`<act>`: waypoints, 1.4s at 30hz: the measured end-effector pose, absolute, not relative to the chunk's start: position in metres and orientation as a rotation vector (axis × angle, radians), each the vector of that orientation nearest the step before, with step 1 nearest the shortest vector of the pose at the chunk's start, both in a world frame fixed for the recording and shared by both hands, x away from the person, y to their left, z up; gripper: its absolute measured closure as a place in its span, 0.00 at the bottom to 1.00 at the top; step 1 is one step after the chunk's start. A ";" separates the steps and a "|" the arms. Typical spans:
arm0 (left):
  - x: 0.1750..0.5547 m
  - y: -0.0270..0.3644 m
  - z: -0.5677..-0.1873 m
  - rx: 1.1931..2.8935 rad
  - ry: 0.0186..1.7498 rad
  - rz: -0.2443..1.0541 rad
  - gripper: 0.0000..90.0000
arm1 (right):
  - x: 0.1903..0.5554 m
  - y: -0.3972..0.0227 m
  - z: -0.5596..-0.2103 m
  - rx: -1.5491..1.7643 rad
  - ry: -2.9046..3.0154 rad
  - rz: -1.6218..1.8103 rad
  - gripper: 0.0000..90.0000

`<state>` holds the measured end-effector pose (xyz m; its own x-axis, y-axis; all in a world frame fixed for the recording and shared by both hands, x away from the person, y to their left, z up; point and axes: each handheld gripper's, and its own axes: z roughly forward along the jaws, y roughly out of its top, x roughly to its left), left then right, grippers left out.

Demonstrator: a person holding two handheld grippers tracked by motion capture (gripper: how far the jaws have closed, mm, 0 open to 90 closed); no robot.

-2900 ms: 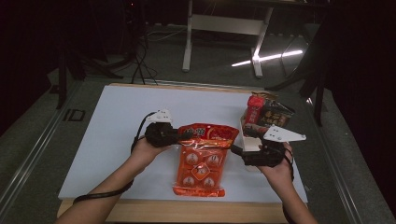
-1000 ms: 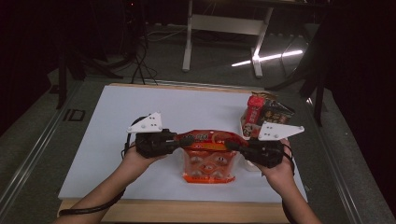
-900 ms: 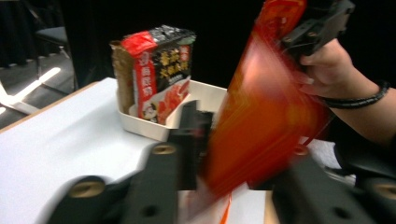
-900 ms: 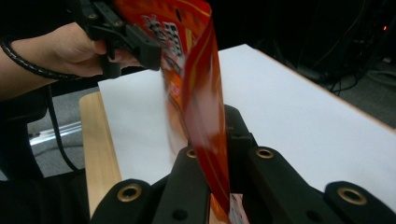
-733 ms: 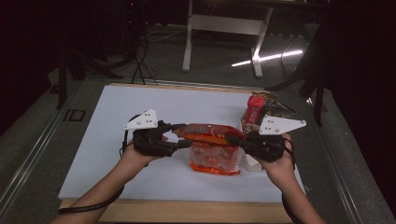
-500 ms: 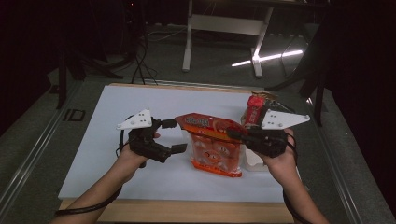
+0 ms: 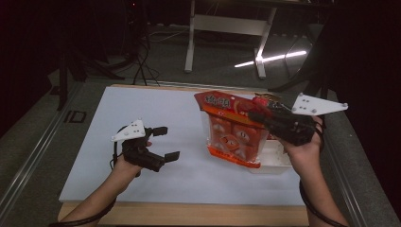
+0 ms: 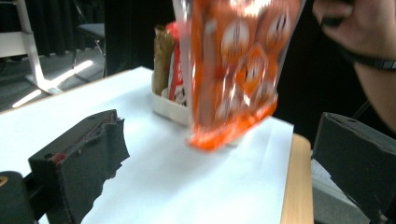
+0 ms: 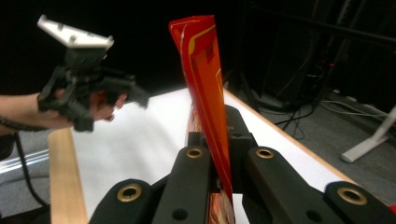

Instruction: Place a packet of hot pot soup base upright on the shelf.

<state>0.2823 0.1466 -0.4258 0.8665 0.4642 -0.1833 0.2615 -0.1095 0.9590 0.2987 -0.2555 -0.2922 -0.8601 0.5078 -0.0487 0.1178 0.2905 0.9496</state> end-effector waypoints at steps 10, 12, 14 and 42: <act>0.275 0.163 -0.458 1.705 0.597 0.220 0.02 | 0.305 -0.293 -0.277 0.647 2.146 1.571 1.00; 0.274 0.168 -0.465 1.721 0.629 0.208 0.02 | 0.306 -0.301 -0.276 0.670 2.134 1.567 1.00; 0.270 0.174 -0.475 1.731 0.662 0.206 0.02 | 0.307 -0.308 -0.276 0.687 2.127 1.566 1.00; 0.267 0.185 -0.501 1.739 0.721 0.235 0.02 | 0.337 -0.347 -0.334 0.891 2.134 1.518 1.00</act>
